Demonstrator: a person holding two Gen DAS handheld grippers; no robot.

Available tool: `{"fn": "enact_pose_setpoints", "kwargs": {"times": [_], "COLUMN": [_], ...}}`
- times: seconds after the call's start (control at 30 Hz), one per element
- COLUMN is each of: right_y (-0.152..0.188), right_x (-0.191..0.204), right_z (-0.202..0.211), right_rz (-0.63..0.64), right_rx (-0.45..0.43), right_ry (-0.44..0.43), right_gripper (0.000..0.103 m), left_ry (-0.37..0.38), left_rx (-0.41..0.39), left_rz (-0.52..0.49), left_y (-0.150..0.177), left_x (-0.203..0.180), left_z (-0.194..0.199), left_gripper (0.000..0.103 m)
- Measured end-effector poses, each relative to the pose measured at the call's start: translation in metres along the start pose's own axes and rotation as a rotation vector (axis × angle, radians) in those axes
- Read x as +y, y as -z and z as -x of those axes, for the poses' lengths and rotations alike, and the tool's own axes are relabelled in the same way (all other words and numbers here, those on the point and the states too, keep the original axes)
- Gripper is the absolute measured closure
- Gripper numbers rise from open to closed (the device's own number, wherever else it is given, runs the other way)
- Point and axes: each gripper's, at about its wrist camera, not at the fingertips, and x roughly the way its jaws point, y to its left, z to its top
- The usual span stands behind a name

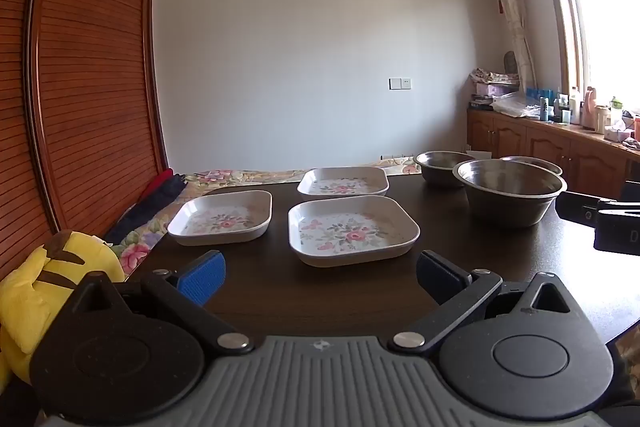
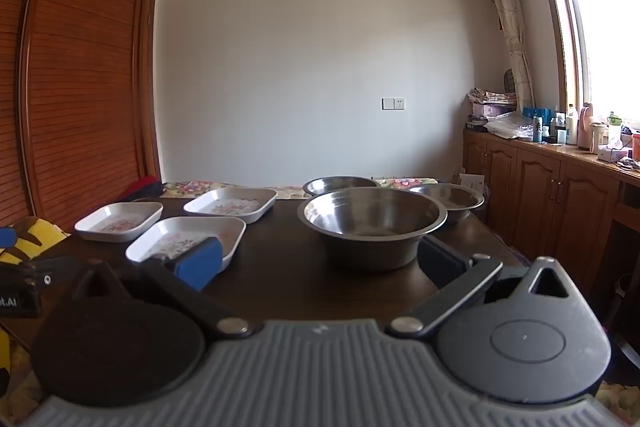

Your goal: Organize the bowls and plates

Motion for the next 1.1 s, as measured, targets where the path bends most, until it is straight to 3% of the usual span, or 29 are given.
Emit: {"fn": "enact_pose_setpoints", "kwargs": {"times": [1.1], "right_y": [0.0007], "right_x": [-0.0013], "right_z": [0.0014], "right_rz": [-0.002], "right_rx": [-0.004], "right_ry": [0.000], "right_gripper": [0.000], "left_ry": [0.002], "left_rx": [0.005], "left_rz": [-0.009], "left_y": [0.0038], "left_x": [-0.0035], "left_z": [-0.0018], "left_gripper": [0.000]}}
